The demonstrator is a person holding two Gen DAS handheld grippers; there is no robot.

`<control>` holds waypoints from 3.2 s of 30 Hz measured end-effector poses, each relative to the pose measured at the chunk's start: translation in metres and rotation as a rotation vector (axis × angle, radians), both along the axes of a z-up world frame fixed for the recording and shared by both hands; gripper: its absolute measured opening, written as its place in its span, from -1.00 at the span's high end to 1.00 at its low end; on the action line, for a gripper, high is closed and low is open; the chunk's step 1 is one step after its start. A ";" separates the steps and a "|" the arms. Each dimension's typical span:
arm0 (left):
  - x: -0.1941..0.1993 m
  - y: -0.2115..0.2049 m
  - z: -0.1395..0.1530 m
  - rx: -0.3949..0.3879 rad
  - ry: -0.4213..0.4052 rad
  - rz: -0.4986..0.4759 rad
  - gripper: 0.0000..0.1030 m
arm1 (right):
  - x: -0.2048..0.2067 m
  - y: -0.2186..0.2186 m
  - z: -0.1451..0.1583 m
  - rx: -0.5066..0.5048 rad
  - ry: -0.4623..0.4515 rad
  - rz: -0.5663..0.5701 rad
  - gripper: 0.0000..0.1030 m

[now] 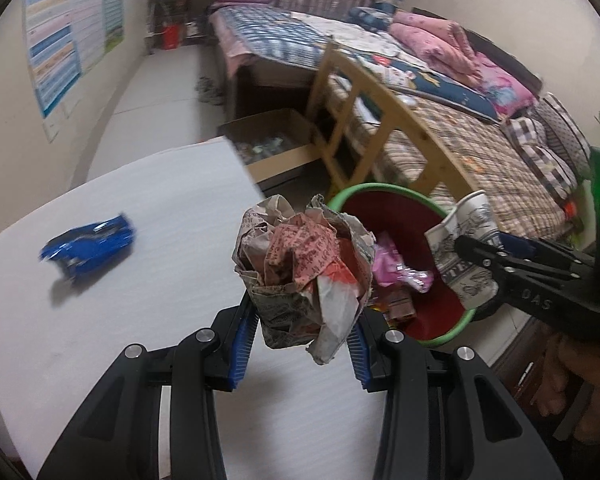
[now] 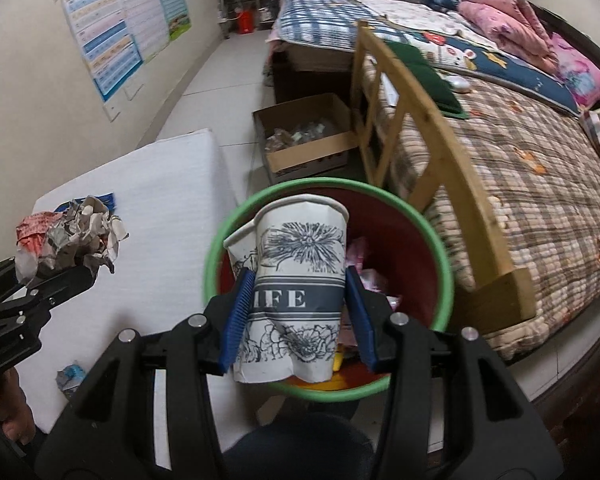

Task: Collect trash
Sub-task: 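Carry the cup and paper over the green bin and open both tools, then move both tools back over the table toward the wrapper and blue bag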

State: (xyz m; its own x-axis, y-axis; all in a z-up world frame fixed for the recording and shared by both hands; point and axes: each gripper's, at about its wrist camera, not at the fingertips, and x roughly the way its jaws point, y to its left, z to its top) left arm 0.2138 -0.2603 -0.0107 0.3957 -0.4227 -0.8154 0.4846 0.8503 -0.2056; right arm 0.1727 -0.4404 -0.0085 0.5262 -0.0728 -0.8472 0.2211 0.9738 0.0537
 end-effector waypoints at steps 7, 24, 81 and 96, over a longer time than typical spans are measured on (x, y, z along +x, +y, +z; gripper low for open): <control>0.002 -0.044 -0.006 -0.017 0.025 -0.071 0.26 | -0.003 -0.037 -0.008 -0.007 0.009 -0.049 0.12; 0.004 -0.102 -0.032 0.013 0.077 -0.151 0.26 | -0.004 -0.070 -0.036 0.032 0.036 -0.081 0.12; -0.055 0.137 -0.038 0.110 0.089 0.126 -0.84 | 0.007 0.122 -0.007 0.047 0.006 0.213 -0.91; -0.087 0.156 -0.110 0.178 0.216 0.085 -0.84 | 0.008 0.170 -0.027 0.036 0.070 0.301 -0.91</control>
State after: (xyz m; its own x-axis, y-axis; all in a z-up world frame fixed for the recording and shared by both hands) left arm 0.1271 -0.1038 -0.1204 0.2329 -0.2379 -0.9430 0.3713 0.9179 -0.1398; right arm 0.1802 -0.2701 -0.0359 0.4602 0.1081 -0.8812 -0.0724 0.9938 0.0841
